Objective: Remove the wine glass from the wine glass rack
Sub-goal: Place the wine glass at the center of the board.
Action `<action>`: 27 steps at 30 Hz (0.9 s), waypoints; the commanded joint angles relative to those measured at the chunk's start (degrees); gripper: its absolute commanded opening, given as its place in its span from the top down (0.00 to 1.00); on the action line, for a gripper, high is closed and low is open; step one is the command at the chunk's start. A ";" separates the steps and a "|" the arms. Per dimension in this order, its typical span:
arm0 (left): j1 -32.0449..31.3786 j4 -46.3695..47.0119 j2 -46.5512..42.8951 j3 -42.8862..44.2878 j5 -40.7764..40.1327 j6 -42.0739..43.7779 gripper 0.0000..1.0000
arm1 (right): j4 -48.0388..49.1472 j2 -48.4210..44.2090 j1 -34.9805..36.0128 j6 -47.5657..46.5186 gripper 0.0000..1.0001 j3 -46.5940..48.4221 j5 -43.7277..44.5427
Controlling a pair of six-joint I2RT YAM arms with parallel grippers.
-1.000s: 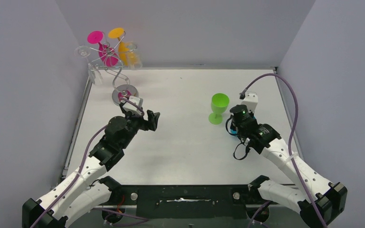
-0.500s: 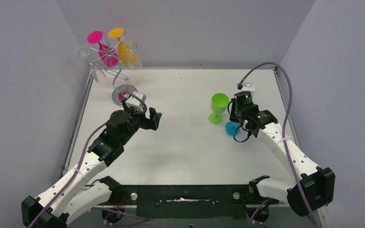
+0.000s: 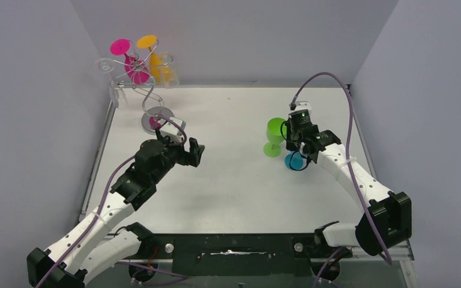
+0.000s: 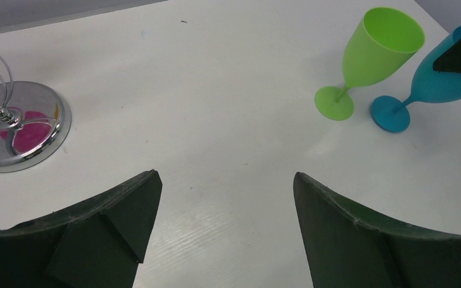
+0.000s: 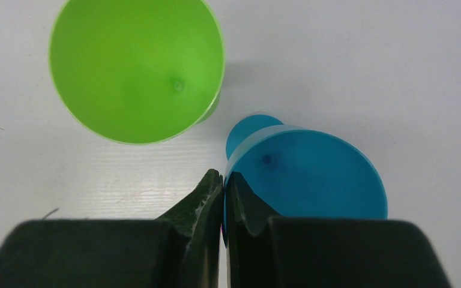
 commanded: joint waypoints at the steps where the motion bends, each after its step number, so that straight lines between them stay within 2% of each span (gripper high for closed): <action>1: -0.09 -0.41 -1.32 3.53 0.92 0.09 0.19 | 2.96 1.01 -0.18 -1.36 0.99 3.20 -0.37; 27: -0.03 -3.12 -1.42 3.75 1.58 -0.17 0.19 | 3.60 5.53 -0.76 -2.50 0.91 5.74 -0.08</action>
